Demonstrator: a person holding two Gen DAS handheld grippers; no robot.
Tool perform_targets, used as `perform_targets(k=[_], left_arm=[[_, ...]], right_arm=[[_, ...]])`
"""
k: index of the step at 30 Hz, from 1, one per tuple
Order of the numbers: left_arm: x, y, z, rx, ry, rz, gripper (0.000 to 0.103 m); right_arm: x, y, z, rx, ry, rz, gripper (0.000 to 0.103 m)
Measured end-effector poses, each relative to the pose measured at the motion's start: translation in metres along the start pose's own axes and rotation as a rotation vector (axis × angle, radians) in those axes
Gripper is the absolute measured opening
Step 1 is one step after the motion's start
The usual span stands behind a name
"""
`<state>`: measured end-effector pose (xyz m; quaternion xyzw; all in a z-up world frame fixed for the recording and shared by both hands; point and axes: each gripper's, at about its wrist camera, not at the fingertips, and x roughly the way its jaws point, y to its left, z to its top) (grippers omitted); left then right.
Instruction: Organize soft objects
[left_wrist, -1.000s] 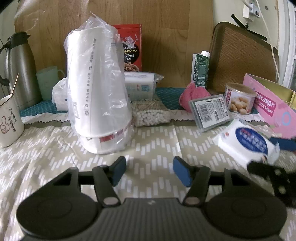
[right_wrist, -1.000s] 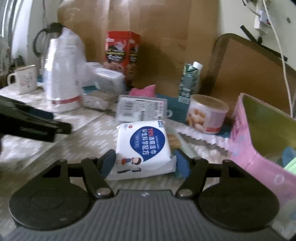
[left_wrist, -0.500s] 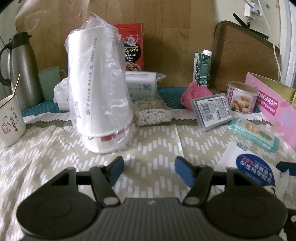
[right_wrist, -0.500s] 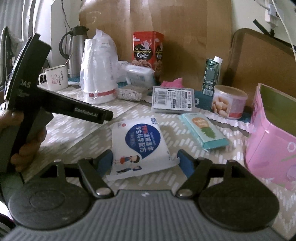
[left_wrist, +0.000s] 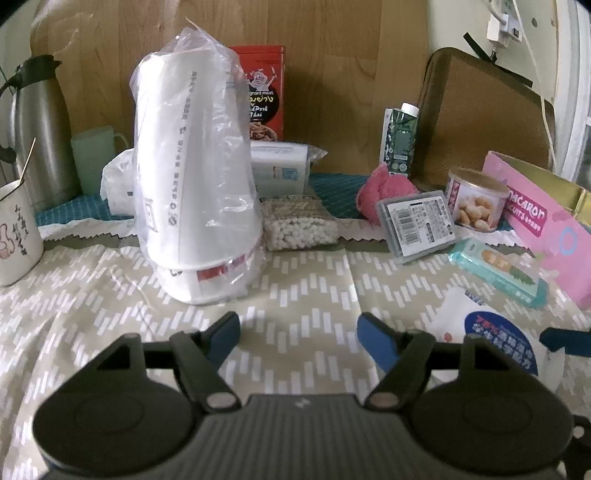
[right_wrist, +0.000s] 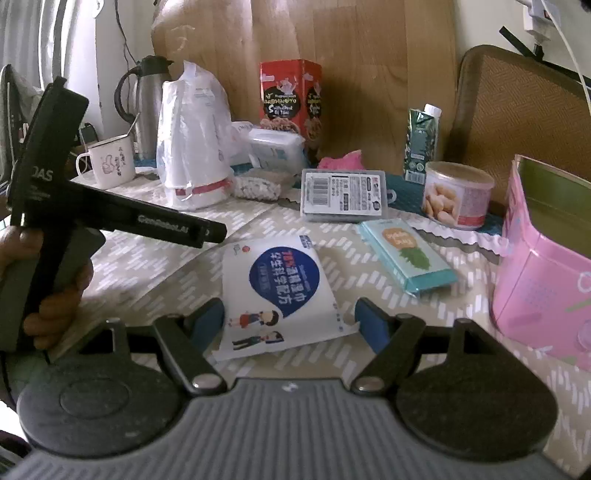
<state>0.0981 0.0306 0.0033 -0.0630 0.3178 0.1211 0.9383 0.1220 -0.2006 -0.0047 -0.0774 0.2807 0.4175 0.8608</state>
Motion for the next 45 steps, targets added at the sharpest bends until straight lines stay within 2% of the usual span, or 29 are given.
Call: perform_targets(k=[16, 45], left_arm=[[-0.0031, 0.0094, 0.0005, -0.045, -0.012, -0.069, 0.079], [-0.0059, 0.0083, -0.0003, -0.042, -0.017, -0.076, 0.083]], right_arm=[[0.0036, 0.0015, 0.0002, -0.007, 0.012, -0.026, 0.084], [0.0027, 0.0029, -0.0007, -0.019, 0.008, -0.039, 0.084]])
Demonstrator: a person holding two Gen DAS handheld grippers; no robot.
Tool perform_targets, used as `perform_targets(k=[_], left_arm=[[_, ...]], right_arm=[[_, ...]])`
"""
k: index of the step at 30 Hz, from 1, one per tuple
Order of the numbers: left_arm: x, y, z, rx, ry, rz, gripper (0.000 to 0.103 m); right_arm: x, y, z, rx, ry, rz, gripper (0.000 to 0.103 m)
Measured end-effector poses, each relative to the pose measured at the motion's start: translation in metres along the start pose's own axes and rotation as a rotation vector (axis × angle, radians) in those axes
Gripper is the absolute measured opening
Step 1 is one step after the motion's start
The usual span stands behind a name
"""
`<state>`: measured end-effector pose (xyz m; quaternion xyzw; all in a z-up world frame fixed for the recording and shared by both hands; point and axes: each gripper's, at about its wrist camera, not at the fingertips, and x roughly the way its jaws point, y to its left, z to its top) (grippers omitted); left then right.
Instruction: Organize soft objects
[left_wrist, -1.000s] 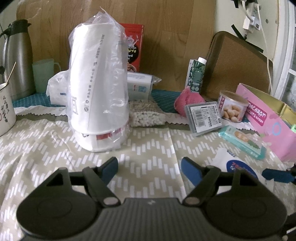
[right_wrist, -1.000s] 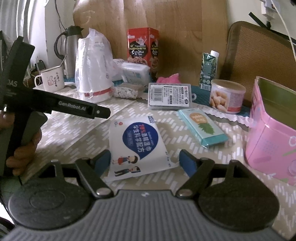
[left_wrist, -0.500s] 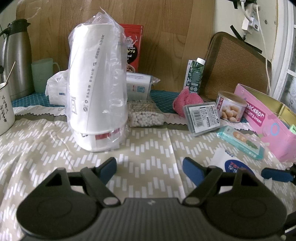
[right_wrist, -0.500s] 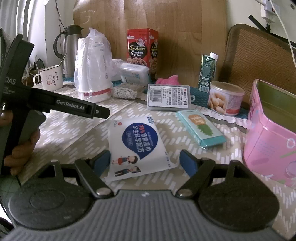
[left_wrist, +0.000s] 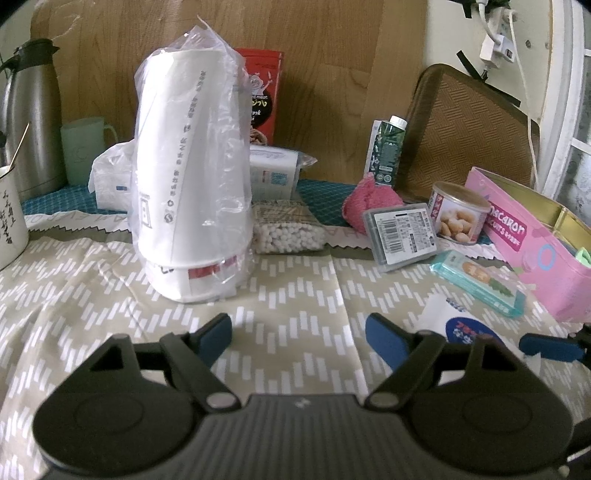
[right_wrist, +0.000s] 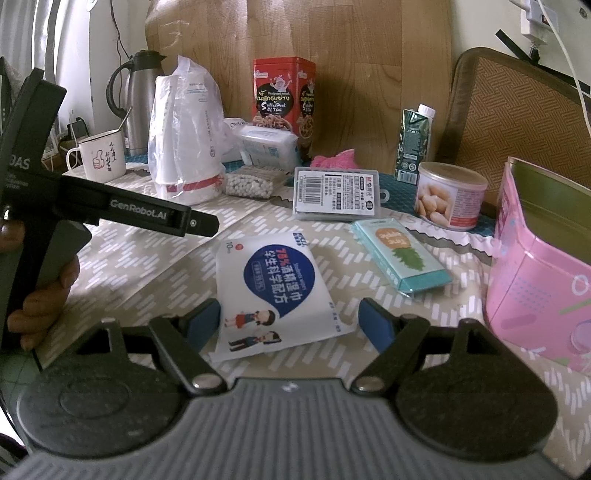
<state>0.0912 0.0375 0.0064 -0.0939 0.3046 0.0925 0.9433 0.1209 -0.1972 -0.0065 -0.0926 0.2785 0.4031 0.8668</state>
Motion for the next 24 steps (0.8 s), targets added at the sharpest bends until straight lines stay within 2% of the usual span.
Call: perform_targets(k=[24], left_arm=[[-0.0023, -0.0006, -0.0003, 0.006, -0.013, -0.025, 0.086]], right_arm=[[0.0013, 0.0002, 0.0000, -0.003, 0.007, -0.005, 0.084]])
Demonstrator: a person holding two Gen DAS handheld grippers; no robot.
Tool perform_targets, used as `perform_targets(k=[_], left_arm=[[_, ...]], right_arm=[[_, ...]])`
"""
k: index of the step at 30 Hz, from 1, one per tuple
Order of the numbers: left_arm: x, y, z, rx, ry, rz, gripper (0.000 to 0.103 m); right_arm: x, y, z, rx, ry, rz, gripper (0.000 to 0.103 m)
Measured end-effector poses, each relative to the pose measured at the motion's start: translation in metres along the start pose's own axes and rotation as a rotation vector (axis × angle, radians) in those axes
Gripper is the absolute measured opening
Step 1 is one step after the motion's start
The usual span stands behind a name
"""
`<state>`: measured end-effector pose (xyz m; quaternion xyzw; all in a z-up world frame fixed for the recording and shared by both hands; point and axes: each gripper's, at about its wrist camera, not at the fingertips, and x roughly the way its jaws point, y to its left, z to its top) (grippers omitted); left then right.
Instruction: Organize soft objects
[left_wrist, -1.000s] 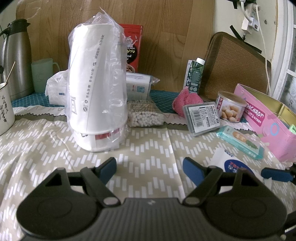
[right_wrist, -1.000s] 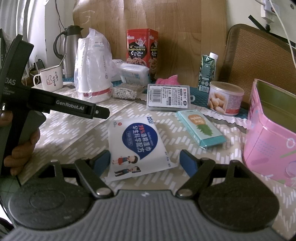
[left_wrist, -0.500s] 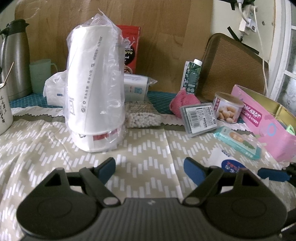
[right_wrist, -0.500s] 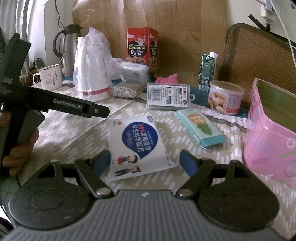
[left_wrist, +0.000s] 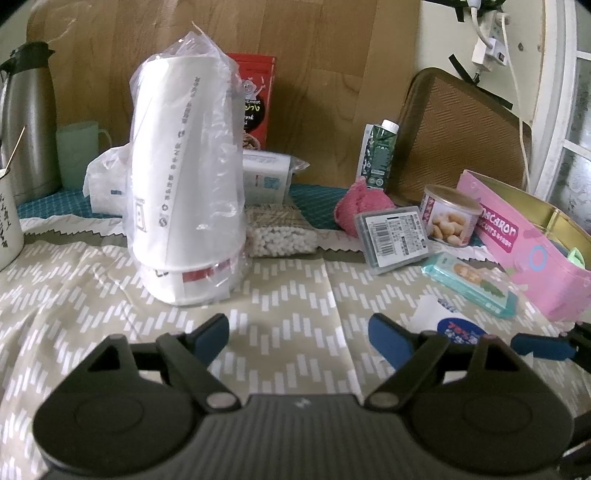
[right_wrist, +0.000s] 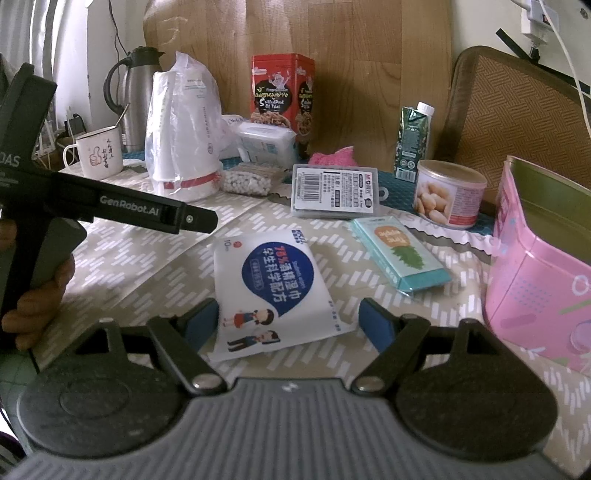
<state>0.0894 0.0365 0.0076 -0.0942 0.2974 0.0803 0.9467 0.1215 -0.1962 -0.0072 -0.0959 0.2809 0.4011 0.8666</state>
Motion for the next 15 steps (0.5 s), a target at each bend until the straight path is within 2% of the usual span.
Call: perform_targets(k=[13, 15], left_arm=[[-0.0003, 0.0007, 0.0004, -0.002, -0.004, -0.006, 0.087], [-0.0009, 0.0016, 0.0004, -0.006, -0.008, -0.014, 0.086]], right_arm=[[-0.0002, 0.0001, -0.0005, -0.002, -0.001, -0.003, 0.085], [0.0000, -0.0001, -0.0005, -0.007, 0.003, 0.003, 0.082]])
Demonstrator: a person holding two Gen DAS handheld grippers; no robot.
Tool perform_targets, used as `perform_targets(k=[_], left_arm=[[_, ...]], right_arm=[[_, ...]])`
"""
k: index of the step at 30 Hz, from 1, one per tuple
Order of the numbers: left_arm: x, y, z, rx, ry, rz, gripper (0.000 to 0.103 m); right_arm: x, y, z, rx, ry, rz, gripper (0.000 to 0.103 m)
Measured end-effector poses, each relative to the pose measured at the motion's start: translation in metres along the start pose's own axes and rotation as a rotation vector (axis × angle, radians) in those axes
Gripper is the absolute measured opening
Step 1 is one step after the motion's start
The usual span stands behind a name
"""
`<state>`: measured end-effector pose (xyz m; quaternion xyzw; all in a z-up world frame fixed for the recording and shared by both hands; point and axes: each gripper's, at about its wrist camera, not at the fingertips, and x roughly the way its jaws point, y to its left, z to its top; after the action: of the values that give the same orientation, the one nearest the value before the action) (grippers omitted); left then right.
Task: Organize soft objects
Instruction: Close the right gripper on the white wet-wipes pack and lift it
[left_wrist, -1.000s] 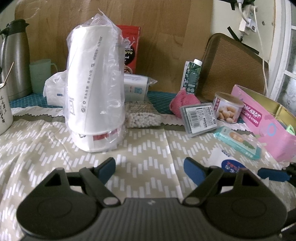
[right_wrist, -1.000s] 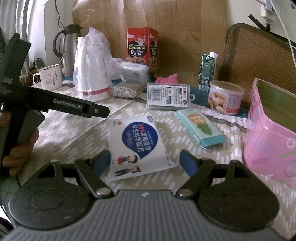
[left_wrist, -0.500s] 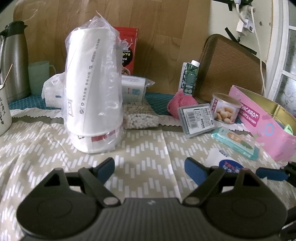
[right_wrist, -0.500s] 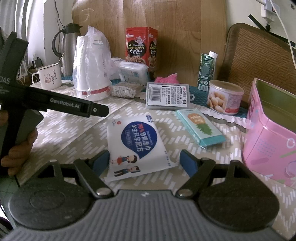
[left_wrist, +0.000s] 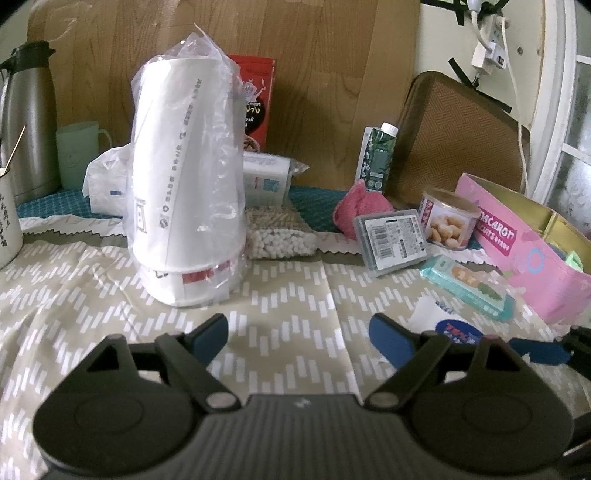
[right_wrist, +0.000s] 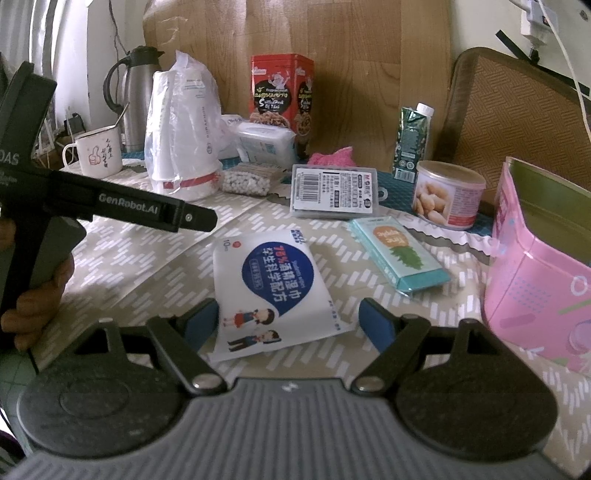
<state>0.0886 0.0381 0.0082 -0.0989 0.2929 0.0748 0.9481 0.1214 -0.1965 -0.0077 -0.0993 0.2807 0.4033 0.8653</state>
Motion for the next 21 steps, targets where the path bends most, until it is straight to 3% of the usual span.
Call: perform_targets(k=[6, 10, 15, 18, 19, 21], left_arm=[[0.000, 0.004, 0.001, -0.022, 0.023, -0.033, 0.085], [-0.013, 0.009, -0.003, -0.109, 0.057, -0.098, 0.088], [-0.029, 0.005, -0.004, -0.250, 0.155, -0.333, 0.089], [-0.028, -0.004, -0.005, -0.291, 0.201, -0.432, 0.095], [-0.026, -0.008, -0.005, -0.302, 0.219, -0.457, 0.092], [-0.020, -0.018, -0.006, -0.306, 0.248, -0.479, 0.066]], right_arm=[[-0.002, 0.007, -0.001, -0.046, -0.018, -0.007, 0.070], [-0.007, -0.012, -0.002, 0.138, -0.021, 0.076, 0.069], [-0.017, -0.012, -0.009, 0.213, -0.040, 0.123, 0.069], [-0.023, -0.005, -0.010, 0.214, -0.071, 0.155, 0.069], [-0.025, -0.002, -0.011, 0.211, -0.082, 0.164, 0.069], [-0.029, 0.003, -0.012, 0.197, -0.103, 0.172, 0.069]])
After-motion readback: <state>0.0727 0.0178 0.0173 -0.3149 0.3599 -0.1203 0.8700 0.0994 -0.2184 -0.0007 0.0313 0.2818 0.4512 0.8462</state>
